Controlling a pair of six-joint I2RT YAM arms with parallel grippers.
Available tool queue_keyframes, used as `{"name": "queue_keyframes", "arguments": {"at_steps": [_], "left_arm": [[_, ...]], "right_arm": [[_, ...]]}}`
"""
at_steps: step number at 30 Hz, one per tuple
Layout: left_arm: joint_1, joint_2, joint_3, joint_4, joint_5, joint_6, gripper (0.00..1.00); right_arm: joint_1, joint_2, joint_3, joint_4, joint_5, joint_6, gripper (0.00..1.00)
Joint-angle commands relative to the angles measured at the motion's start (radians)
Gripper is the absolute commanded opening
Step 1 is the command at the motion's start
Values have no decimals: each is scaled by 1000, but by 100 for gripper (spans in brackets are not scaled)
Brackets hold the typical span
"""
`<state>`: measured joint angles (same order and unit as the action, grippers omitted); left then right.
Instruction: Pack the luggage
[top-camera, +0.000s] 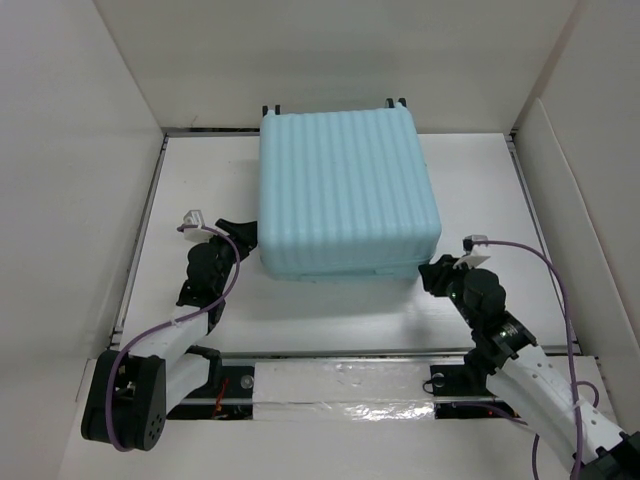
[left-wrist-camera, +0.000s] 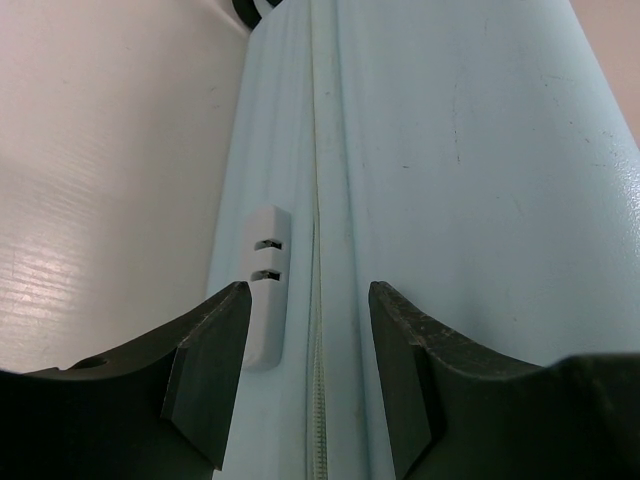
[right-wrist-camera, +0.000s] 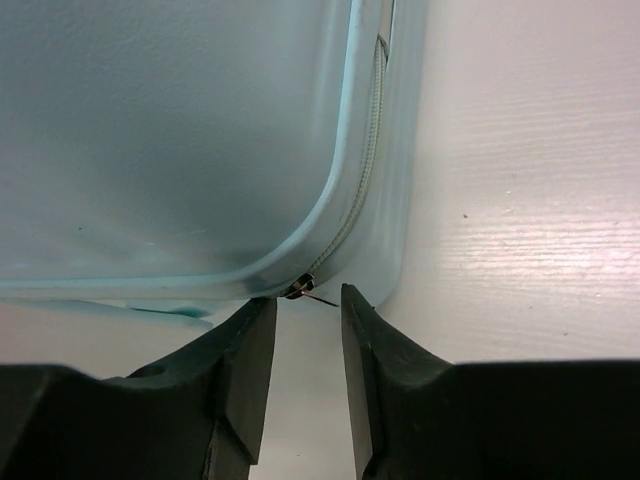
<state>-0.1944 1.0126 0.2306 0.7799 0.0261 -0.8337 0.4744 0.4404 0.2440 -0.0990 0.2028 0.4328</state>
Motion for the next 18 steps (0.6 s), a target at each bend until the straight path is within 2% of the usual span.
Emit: {"name": "queue_keyframes", "arguments": {"at_steps": [1,11,12,15,18], "left_arm": [[-2,-9,32,36,35,18,48],[-2,9,27,48,43,18,48],[-2,9,27,47,41,18,48],[-2,3,26,44,38,21,47],[-2,-3,24,44,40,19,47]], "right_arm": [[-22,20,32,148,-57,-80,36],[-22,7,-8,217,-63,-83,17],[-22,12,-9,228,-65,-80,11],[-22,37,-11,246,-78,-68,2],[-22,50,-18,258,-82,-54,0]]}}
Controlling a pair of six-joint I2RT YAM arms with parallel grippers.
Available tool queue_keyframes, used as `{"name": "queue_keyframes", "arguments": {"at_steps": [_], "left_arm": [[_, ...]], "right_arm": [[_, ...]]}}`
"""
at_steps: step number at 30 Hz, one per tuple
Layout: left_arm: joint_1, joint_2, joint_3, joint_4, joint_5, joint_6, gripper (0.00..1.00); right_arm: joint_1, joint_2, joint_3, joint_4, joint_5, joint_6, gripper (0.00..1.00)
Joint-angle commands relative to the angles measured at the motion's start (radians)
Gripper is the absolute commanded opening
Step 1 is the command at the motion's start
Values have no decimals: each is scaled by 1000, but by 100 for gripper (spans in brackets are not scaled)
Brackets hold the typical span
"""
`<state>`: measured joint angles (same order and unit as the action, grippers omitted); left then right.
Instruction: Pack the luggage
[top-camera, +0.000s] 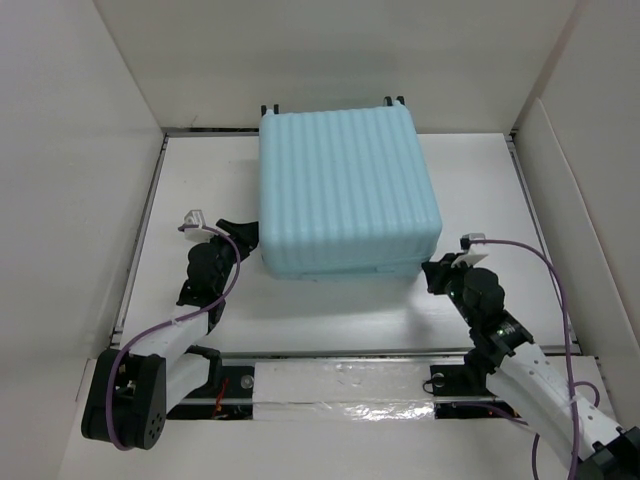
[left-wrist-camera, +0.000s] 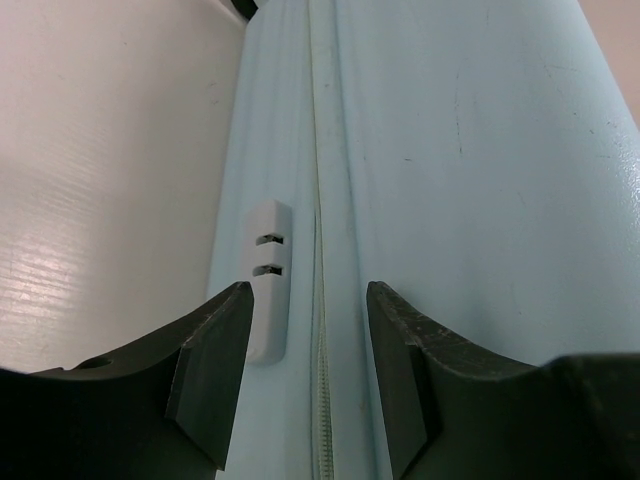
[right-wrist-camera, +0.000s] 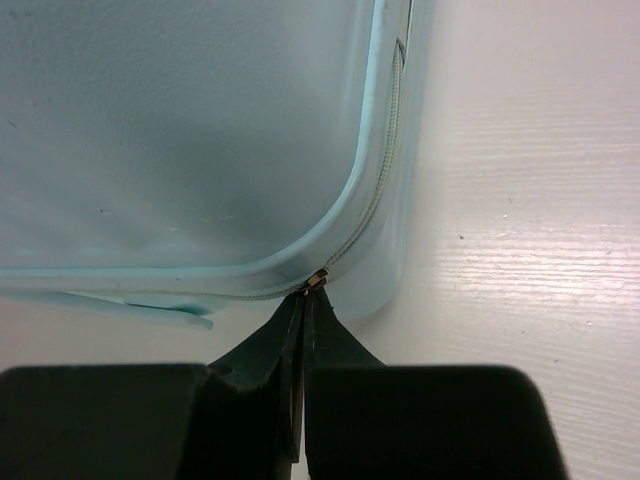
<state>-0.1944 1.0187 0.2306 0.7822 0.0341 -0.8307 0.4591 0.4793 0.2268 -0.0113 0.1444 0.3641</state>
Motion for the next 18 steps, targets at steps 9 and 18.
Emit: {"name": "queue_keyframes", "arguments": {"at_steps": [9,18], "left_arm": [[-172,6,49,86,6,38,45],[-290,70,84,135,-10,8,45]], "right_arm": [[271,234,51,283,32,101,0],[684,628,434,60,336,59,0]]}}
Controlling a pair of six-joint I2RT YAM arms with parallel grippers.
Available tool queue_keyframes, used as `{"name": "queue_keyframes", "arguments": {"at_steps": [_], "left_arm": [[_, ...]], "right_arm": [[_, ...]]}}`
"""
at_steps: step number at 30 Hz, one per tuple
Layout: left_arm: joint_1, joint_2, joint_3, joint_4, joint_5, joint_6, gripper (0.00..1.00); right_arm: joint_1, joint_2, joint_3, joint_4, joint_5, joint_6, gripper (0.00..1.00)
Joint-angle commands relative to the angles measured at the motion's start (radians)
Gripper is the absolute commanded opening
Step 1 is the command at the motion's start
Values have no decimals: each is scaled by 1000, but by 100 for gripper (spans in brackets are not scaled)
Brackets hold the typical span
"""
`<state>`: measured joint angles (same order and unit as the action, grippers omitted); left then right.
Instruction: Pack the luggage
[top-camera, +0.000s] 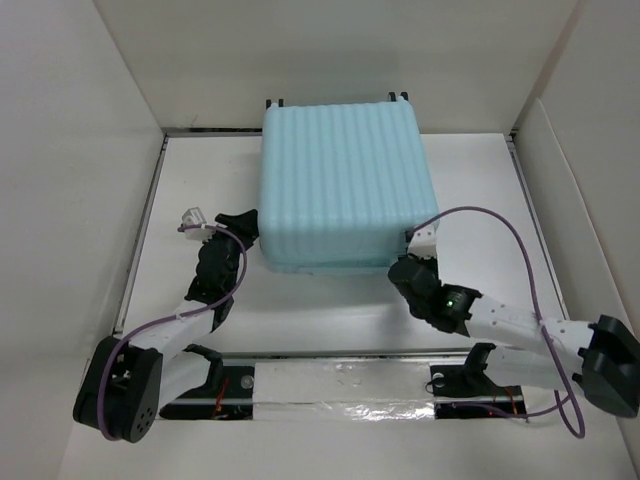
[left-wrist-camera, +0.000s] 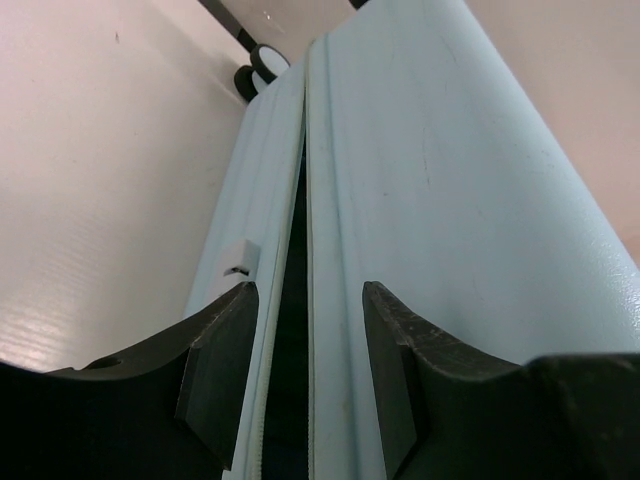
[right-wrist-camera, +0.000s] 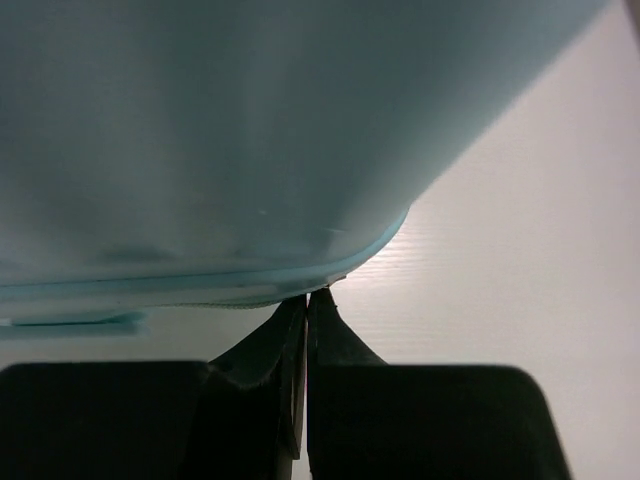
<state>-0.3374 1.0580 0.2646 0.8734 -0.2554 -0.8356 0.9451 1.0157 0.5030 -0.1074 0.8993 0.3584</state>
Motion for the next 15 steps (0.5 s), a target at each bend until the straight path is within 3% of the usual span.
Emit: {"name": "queue_keyframes", "arguments": {"at_steps": [1,3,6,10,15], "left_arm": [[-156,30,53,42,278,9,44],[-157,16,54,33,268,9,45],[-157,-30,67,-19,210,23,45],[-98,-84,52,-63,209,4,45],[-89,-89,56,-111,186,3,45]], "right_arm": [[233,116,187,152,-433,51,0],[259,182,260,141,-473,30,0],[294,192,289,110,-398,33,0],[253,24,162,127,-378,74,0],[146,-164,28,279,-582,77,0]]}}
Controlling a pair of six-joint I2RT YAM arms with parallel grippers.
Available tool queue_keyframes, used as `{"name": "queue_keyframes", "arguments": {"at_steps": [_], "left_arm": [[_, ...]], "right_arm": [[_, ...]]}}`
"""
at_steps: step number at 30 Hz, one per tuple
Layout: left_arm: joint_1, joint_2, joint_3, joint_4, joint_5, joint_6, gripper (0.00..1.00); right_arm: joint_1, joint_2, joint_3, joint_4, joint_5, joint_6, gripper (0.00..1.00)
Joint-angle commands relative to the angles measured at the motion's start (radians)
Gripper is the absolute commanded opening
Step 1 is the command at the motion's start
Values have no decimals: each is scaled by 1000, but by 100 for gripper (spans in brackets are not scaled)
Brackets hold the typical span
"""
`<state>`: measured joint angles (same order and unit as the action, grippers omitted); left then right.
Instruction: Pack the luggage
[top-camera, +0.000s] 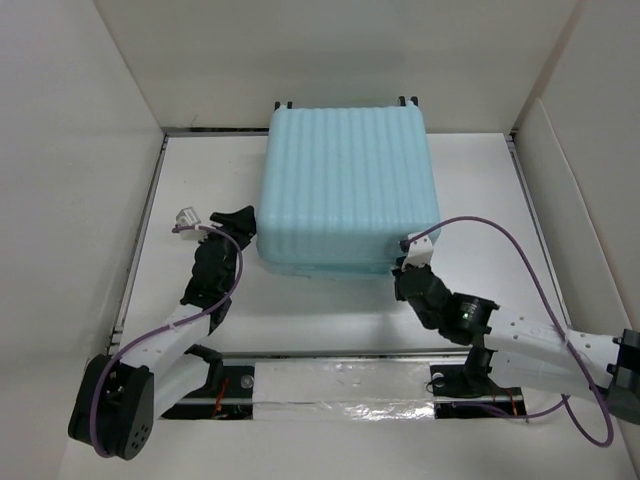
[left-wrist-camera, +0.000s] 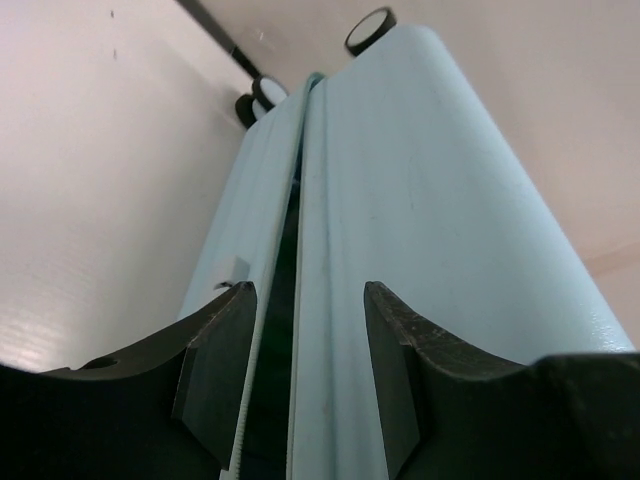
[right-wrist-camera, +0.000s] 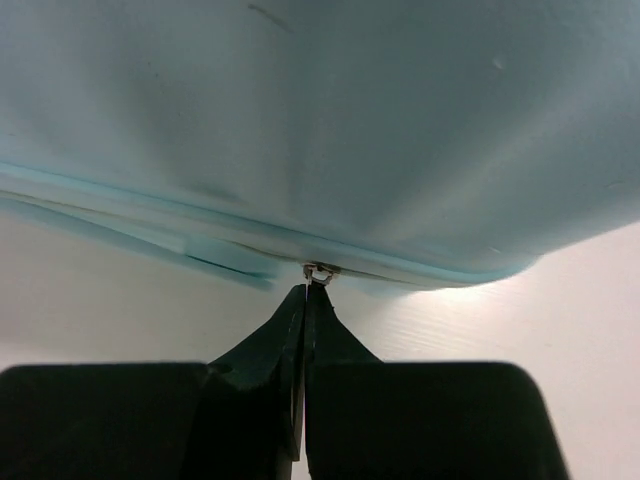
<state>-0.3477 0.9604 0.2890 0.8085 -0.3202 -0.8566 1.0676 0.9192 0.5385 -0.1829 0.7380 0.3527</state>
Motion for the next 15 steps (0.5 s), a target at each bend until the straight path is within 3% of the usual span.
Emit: {"name": "queue_keyframes", "arguments": {"at_steps": [1,5,7,15], "left_arm": [[-79,12,26,-48,250,24,46],[-70,32,-8,-32,250,11,45],[-70,54,-22,17,274,1,45],[-180,175,-22,130,349,-47,44]], "right_arm": [[2,-88,-17,359,-454,80,0],[-98,-187,-66,453,-671,80,0],[-107,-152,-37,468,-701,69,0],[35,277,133,651,-707,57,0]]}}
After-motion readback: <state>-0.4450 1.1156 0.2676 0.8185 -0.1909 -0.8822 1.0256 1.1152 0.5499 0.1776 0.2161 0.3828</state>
